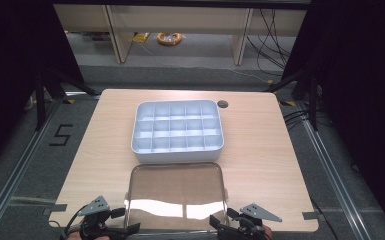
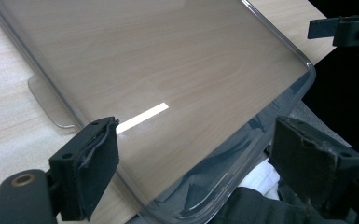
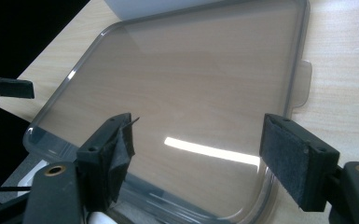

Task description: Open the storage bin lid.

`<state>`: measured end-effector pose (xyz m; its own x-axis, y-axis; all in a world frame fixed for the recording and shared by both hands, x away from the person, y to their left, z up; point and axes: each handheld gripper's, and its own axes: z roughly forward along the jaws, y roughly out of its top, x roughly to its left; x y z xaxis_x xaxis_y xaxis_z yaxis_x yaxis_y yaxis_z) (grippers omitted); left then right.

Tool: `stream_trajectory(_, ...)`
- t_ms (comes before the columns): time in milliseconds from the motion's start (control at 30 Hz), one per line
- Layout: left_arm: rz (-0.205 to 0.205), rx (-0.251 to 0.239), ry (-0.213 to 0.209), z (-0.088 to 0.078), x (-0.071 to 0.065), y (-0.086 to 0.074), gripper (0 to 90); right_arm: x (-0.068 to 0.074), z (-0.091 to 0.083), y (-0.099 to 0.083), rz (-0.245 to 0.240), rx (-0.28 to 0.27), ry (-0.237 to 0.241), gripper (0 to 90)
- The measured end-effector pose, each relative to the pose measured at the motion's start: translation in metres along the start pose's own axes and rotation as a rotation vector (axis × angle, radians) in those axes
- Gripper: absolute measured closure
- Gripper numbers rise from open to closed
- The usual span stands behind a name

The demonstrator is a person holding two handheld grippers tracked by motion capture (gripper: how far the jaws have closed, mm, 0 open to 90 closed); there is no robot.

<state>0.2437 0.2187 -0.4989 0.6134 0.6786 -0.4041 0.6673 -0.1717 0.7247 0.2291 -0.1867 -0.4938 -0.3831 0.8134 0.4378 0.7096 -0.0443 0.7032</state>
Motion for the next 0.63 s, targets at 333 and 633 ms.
stream_trajectory(333,-0.002,0.007,0.007,-0.0006,0.0022,0.0003,14.7,-0.0041,-0.0009,-0.0004,-0.033,0.008,-0.007,26.7)
stream_trajectory(633,-0.020,0.008,0.005,0.0000,0.0042,0.0005,14.7,-0.0050,-0.0002,0.0000,-0.029,0.008,0.008,26.6)
